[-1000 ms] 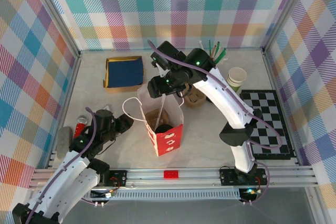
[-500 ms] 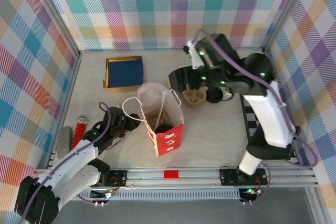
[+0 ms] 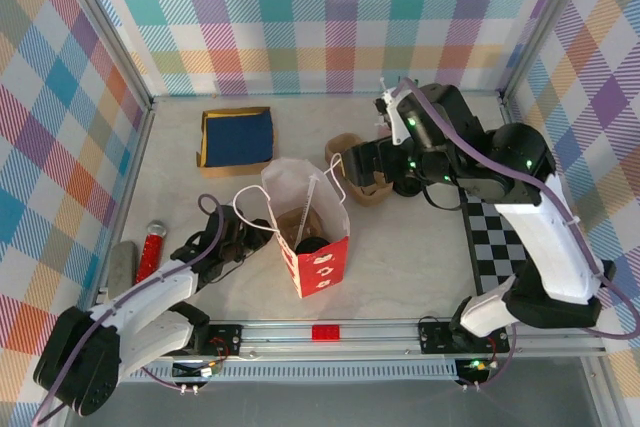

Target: Pack the takeout coffee

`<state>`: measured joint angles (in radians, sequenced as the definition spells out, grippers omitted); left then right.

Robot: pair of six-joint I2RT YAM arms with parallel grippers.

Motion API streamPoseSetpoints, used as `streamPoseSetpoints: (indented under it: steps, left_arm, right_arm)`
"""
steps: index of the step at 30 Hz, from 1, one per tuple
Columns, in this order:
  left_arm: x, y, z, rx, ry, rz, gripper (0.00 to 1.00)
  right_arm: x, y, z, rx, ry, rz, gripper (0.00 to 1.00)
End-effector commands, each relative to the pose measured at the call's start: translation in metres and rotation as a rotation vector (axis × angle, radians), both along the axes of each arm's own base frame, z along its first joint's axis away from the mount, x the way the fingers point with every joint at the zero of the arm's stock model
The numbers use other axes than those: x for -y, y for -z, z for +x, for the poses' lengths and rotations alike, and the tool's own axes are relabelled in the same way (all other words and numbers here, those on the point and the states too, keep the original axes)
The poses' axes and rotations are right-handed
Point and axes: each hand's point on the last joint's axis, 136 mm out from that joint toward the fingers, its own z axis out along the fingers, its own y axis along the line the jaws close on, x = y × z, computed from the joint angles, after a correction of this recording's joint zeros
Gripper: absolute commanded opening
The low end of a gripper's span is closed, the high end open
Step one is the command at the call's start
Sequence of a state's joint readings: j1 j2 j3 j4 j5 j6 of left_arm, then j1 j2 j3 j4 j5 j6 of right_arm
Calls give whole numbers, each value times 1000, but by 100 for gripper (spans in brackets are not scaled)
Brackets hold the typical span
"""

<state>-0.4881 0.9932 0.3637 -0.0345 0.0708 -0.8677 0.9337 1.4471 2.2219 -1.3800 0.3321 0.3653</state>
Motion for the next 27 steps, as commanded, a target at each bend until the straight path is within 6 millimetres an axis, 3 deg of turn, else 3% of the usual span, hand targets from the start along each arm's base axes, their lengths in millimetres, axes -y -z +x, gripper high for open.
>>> streamPoseSetpoints:
  steps: [1, 7, 22, 27]
  left_arm:
    - [19, -9, 10, 38, 47, -28, 38]
    - [32, 2, 18, 23, 63, -22, 37]
    - [67, 13, 32, 11, 123, -22, 35]
    - [63, -6, 44, 47, 108, 35, 35]
  right_arm:
    - [20, -6, 15, 73, 81, -16, 99]
    - [29, 12, 22, 39, 120, -43, 99]
    - [46, 18, 23, 36, 157, -17, 99]
    - [49, 18, 21, 30, 155, -22, 99]
